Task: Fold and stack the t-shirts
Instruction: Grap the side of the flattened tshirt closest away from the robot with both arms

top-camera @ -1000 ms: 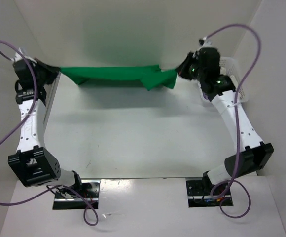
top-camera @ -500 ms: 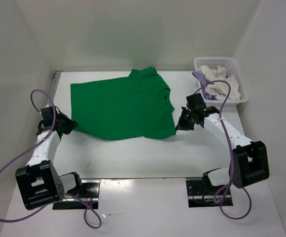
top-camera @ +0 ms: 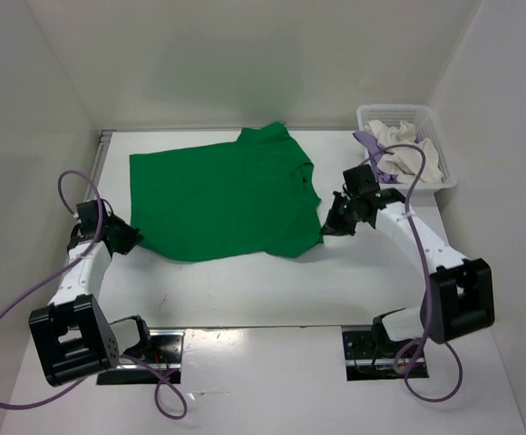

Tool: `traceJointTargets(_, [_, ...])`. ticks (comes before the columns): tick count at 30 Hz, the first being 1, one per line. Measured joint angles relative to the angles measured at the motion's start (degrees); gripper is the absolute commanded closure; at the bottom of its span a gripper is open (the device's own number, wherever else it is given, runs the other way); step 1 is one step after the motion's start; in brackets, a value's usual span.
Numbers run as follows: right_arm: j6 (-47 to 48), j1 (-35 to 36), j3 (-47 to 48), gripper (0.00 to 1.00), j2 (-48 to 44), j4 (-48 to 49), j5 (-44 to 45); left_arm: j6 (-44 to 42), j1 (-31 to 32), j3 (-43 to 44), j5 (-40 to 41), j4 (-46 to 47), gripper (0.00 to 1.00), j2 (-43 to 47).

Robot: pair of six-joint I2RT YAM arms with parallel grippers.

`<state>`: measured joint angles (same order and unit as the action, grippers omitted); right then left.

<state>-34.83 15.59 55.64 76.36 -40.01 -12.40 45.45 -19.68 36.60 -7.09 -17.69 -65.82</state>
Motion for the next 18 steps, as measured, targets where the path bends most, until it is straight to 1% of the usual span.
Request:
traceJointTargets(4, [0.9, 0.0, 8.3, 1.00, 8.2, 2.2, 1.8, 0.6, -0.4, 3.4, 0.2, 1.0, 1.00, -3.4])
traceJointTargets(9, [2.5, 0.0, 18.2, 1.00, 19.6, 5.5, 3.5, 2.5, -0.9, 4.7, 0.2, 2.8, 1.00, -7.0])
traceJointTargets(13, [3.7, -0.1, 24.4, 1.00, 25.7, 6.1, 4.9, 3.0, -0.9, 7.1, 0.0, 3.0, 1.00, -9.8])
traceJointTargets(18, [4.9, -0.5, 32.9, 1.00, 31.0, 6.0, 6.1, 4.0, -1.0, 9.8, 0.0, 4.9, 1.00, -13.0])
